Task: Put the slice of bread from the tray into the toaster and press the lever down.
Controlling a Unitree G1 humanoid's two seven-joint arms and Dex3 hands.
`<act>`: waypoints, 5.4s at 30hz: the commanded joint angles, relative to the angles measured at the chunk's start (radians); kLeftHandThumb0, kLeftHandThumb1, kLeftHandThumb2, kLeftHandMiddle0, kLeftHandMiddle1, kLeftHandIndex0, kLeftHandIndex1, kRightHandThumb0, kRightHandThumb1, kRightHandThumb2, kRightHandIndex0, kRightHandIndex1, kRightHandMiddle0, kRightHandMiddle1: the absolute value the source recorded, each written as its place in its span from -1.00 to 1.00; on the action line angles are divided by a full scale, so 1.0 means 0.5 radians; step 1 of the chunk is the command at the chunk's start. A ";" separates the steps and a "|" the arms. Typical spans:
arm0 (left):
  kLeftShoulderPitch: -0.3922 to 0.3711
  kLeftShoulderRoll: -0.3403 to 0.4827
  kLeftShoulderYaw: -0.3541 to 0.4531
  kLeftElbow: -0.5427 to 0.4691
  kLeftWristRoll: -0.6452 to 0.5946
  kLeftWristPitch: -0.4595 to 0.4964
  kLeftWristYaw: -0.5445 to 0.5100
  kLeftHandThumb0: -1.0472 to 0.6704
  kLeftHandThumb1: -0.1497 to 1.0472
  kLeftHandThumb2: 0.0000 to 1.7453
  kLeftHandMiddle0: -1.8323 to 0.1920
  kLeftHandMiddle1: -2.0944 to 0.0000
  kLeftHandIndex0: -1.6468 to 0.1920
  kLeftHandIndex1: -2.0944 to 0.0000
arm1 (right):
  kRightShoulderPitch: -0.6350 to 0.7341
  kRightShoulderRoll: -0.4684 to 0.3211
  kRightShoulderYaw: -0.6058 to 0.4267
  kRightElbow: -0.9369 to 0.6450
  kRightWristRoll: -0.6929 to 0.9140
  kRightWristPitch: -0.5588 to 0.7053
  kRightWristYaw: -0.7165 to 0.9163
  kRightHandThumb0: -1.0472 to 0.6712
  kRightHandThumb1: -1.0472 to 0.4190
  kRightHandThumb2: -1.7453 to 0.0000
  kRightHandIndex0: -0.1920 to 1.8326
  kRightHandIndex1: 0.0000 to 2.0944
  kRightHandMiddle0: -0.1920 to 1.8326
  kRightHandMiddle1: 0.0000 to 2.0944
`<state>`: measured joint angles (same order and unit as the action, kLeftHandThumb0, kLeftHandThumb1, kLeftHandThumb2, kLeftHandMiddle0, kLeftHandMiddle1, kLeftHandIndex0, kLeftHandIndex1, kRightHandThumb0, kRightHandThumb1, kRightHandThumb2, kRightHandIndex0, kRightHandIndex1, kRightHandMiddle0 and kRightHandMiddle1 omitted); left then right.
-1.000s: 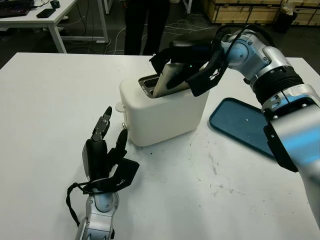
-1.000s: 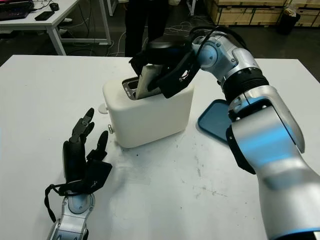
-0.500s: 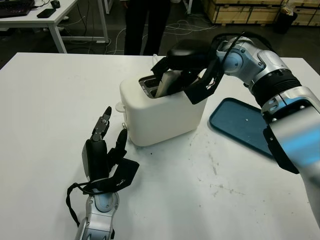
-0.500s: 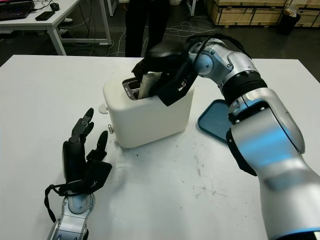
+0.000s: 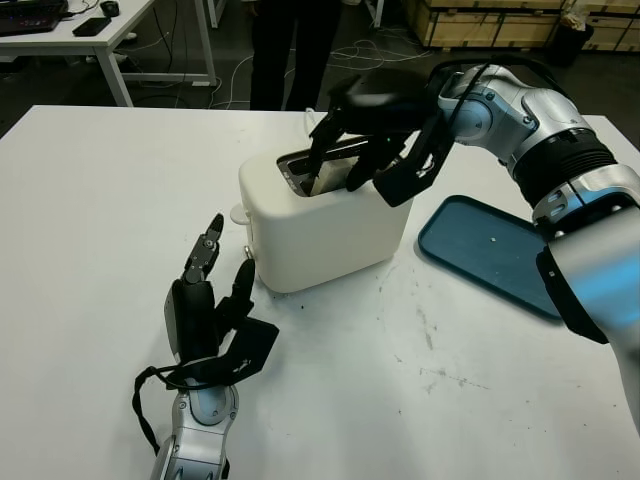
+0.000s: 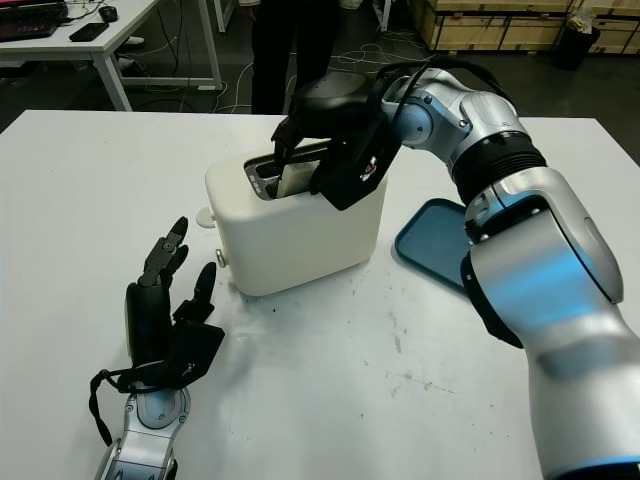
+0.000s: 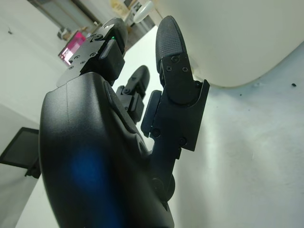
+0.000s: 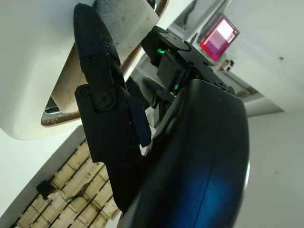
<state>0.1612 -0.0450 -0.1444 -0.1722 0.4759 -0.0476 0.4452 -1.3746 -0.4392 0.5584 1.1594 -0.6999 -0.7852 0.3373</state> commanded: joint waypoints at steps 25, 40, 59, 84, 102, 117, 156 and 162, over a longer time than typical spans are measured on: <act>-0.008 0.004 0.038 -0.006 -0.009 -0.005 -0.046 -0.42 0.79 -0.41 0.37 0.75 0.30 1.00 | 0.174 -0.197 -0.578 0.035 0.580 0.129 0.249 -0.60 -0.57 1.00 -0.29 -0.39 -0.03 -0.98; -0.001 0.007 0.045 -0.017 0.008 -0.012 -0.029 -0.41 0.79 -0.41 0.36 0.74 0.29 0.99 | 0.372 -0.129 -0.796 -0.038 0.849 0.131 0.328 -0.55 -0.54 0.99 -0.05 -0.48 0.10 -0.95; -0.130 0.231 0.218 -0.140 -0.003 -0.051 -0.187 -0.40 0.79 -0.45 0.33 0.70 0.25 0.98 | 1.962 0.301 -1.551 -1.180 1.870 0.340 0.113 -0.01 -0.81 0.99 -0.23 -0.64 -0.15 -1.00; -0.188 0.440 0.289 -0.290 0.167 0.015 -0.397 -0.28 0.78 -0.75 0.16 0.56 0.04 0.91 | 2.635 0.709 -1.503 -1.879 1.839 0.597 -0.311 -0.03 -0.83 0.93 -0.19 -0.94 -0.21 -0.99; -0.542 1.358 0.508 -0.171 0.248 -0.397 -0.847 0.07 0.31 -1.00 -0.26 0.27 -0.58 0.90 | 2.614 0.726 -1.501 -1.848 1.834 0.574 -0.340 -0.03 -0.83 0.93 -0.13 -0.96 -0.15 -0.98; -0.873 1.422 0.330 0.227 0.385 -0.719 -0.787 -0.04 0.17 -1.00 -0.32 0.02 -0.72 0.97 | 2.635 0.727 -1.498 -1.875 1.824 0.591 -0.349 -0.09 -0.83 0.95 -0.09 -0.97 -0.12 -0.99; -0.985 1.209 0.129 0.411 0.477 -0.531 -0.687 0.11 0.22 -0.99 -0.26 -0.11 -0.72 1.00 | 2.597 0.698 -1.497 -1.862 1.823 0.625 -0.311 -0.14 -0.82 0.99 -0.01 -0.99 -0.06 -0.99; -1.006 1.207 0.109 0.461 0.463 -0.534 -0.689 0.14 0.22 -1.00 -0.27 -0.06 -0.73 0.99 | 2.597 0.698 -1.499 -1.846 1.820 0.600 -0.301 -0.14 -0.83 0.98 -0.02 -0.99 -0.06 -1.00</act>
<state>-0.3220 0.5601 -0.0823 0.0452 0.7010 -0.3157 0.0918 -0.0731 -0.0860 -0.1893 0.2353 0.2138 -0.4825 0.1863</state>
